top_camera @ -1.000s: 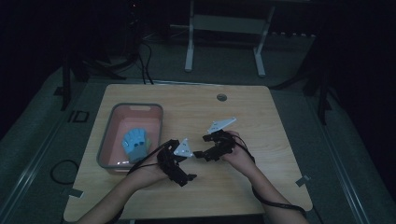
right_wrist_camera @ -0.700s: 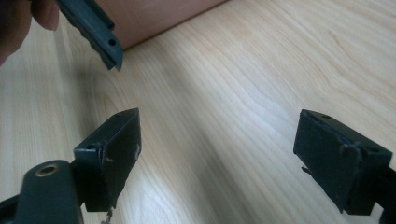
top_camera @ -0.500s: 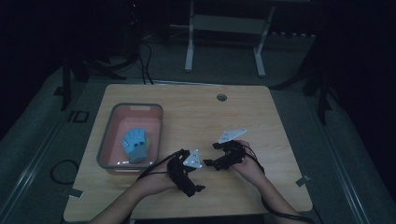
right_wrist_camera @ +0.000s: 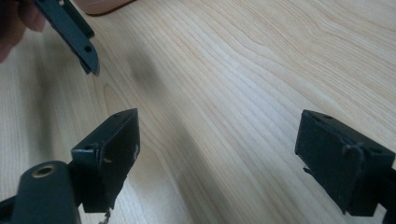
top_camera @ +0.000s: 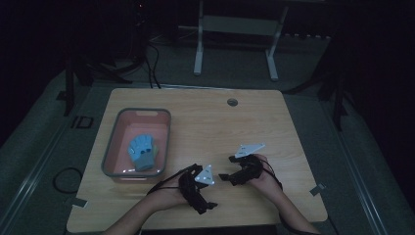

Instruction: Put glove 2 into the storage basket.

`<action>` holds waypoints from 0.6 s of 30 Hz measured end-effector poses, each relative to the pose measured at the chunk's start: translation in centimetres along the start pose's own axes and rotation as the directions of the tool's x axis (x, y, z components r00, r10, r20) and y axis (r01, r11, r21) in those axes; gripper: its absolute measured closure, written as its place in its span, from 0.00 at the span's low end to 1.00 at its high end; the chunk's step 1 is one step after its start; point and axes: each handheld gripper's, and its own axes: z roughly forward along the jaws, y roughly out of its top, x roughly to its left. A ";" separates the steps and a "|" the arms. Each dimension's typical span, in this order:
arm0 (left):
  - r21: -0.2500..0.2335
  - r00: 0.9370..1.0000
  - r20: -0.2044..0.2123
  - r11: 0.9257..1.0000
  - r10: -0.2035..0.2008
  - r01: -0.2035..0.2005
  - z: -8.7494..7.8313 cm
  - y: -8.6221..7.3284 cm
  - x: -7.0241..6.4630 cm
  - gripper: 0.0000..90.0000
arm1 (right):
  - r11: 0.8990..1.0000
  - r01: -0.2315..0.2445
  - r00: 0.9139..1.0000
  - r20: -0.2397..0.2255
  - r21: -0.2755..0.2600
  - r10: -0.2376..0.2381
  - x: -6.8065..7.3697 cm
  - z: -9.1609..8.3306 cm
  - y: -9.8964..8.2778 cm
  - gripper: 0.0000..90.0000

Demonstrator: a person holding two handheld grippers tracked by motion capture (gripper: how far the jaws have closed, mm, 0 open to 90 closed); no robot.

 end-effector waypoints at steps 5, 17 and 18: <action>-0.002 1.000 0.018 1.000 0.009 -0.009 0.7 -0.2 -0.4 0.02 | 1.000 -0.008 1.000 -0.001 -0.005 0.008 -0.1 -0.4 -0.9 0.16; -0.019 1.000 0.022 1.000 0.022 -0.022 1.8 -0.5 -0.9 0.02 | 1.000 -0.007 1.000 0.028 -0.002 0.007 0.1 -1.8 -3.2 0.15; -0.019 1.000 0.018 0.999 0.026 -0.026 1.9 -0.5 -0.9 0.02 | 1.000 -0.011 0.999 0.031 -0.003 0.012 0.1 -1.8 -3.4 0.15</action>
